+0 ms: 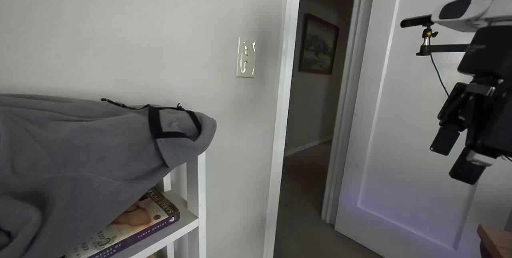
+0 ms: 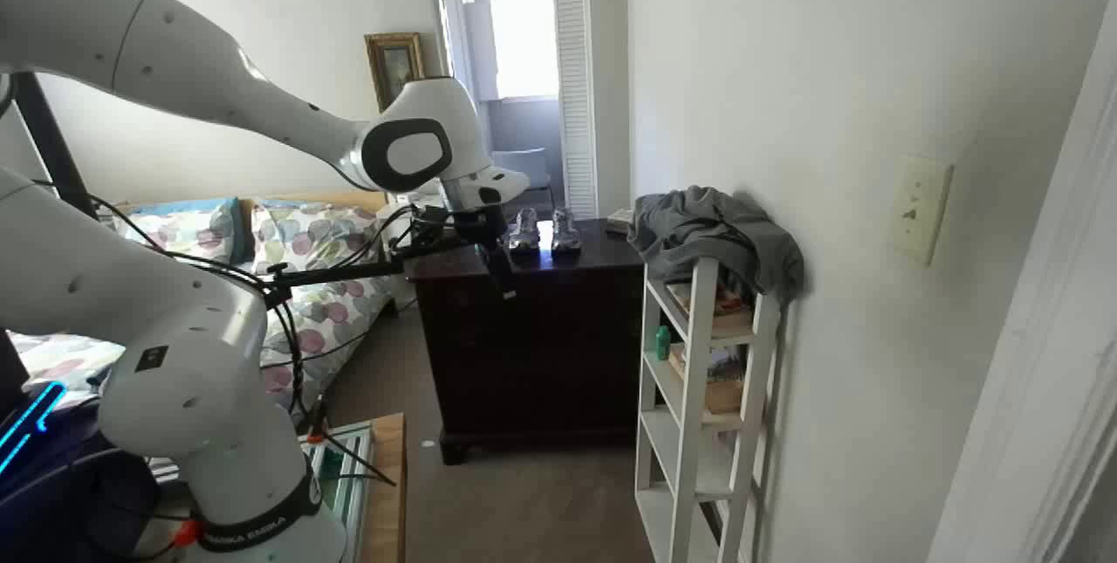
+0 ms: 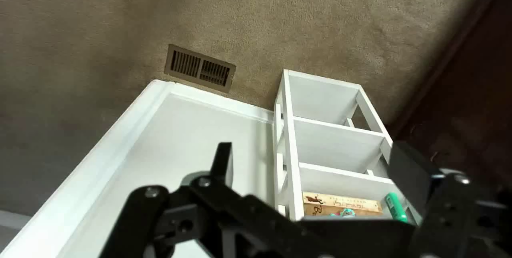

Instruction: Turn on the light

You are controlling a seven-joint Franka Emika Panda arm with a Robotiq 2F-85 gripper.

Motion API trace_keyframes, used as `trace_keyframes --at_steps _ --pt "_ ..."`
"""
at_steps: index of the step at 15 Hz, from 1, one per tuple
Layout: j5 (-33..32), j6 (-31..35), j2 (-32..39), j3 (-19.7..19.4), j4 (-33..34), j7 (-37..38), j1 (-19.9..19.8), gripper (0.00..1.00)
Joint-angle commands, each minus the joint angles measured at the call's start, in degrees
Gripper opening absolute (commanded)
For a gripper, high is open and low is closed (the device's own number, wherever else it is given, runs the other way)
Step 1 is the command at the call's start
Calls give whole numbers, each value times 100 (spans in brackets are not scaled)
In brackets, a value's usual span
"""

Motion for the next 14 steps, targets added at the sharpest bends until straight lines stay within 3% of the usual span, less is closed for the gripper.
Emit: trace_keyframes --at_steps 1,5,7,10,14 --pt "-60 -14 10 -74 7 40 68 100" --pt "-242 39 37 -100 9 -27 -70 100" --pt "-1125 336 51 78 7 52 -607 100" --pt "-2330 702 172 -113 123 -407 -1161 100" --pt "-3890 1762 580 -95 428 -514 -2011 100"
